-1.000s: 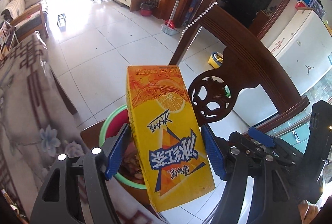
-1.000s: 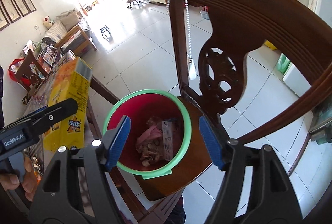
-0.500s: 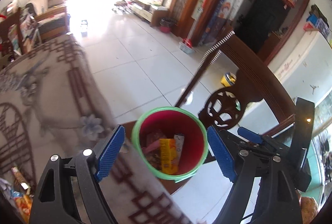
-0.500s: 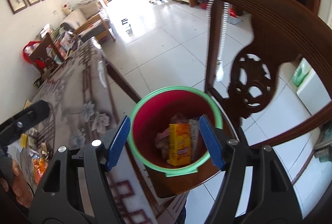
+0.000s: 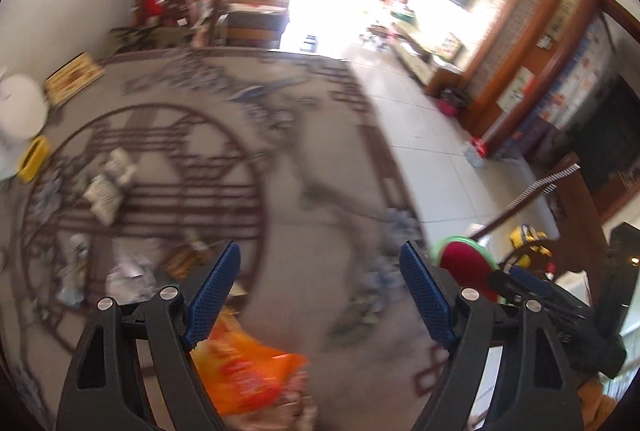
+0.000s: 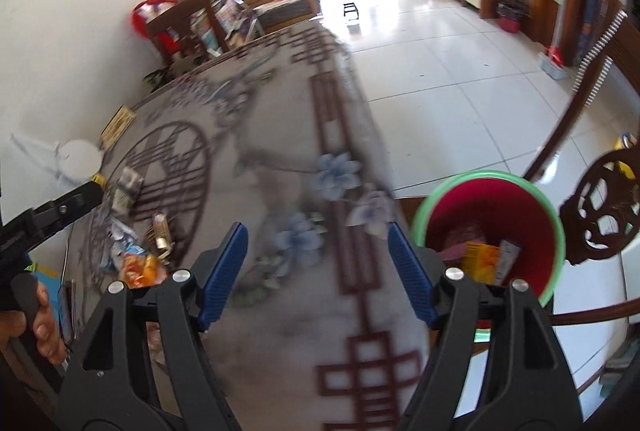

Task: Collect trash
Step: 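Move both tools back over the table toward the remaining trash, then grasp the orange chip bag with the right tool while the left tool grasps the crumpled white paper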

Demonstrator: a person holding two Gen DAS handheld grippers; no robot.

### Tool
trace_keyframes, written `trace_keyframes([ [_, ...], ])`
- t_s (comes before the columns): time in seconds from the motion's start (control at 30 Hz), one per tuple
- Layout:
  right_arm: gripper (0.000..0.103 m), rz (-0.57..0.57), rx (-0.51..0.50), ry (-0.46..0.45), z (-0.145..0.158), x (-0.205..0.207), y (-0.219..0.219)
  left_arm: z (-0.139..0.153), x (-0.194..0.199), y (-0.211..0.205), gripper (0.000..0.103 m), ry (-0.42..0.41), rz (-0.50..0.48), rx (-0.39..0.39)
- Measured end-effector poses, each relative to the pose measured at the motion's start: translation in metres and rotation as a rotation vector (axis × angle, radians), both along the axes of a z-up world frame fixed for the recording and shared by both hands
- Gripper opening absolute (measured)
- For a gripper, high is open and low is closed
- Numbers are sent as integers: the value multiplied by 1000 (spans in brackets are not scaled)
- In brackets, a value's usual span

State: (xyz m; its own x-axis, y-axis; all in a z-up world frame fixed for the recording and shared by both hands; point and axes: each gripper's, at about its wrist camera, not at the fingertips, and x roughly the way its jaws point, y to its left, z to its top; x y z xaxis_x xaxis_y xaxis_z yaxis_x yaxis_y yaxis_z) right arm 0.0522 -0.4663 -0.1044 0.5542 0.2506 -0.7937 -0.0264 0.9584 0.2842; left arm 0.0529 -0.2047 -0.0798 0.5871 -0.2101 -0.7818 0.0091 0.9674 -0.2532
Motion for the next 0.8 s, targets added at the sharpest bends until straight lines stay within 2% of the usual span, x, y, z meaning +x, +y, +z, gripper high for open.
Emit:
trace_keyframes([
  [0.13, 72, 67, 0, 4, 3, 2, 46, -24, -5, 65, 78, 44, 130, 33],
  [0.23, 72, 104, -9, 4, 6, 2, 73, -56, -3, 111, 78, 139, 219, 51],
  [0.3, 72, 129, -17, 1, 9, -1, 92, -74, -2, 130, 78, 203, 237, 13],
  [0.47, 73, 163, -36, 6, 13, -6, 132, -107, 5, 143, 78, 258, 209, 14],
  [0.67, 74, 179, -61, 30, 12, -14, 164, -129, 20, 142, 77, 296, 144, 9],
  [0.8, 76, 165, -65, 46, 10, -20, 173, -140, 22, 146, 75, 335, 142, -35],
])
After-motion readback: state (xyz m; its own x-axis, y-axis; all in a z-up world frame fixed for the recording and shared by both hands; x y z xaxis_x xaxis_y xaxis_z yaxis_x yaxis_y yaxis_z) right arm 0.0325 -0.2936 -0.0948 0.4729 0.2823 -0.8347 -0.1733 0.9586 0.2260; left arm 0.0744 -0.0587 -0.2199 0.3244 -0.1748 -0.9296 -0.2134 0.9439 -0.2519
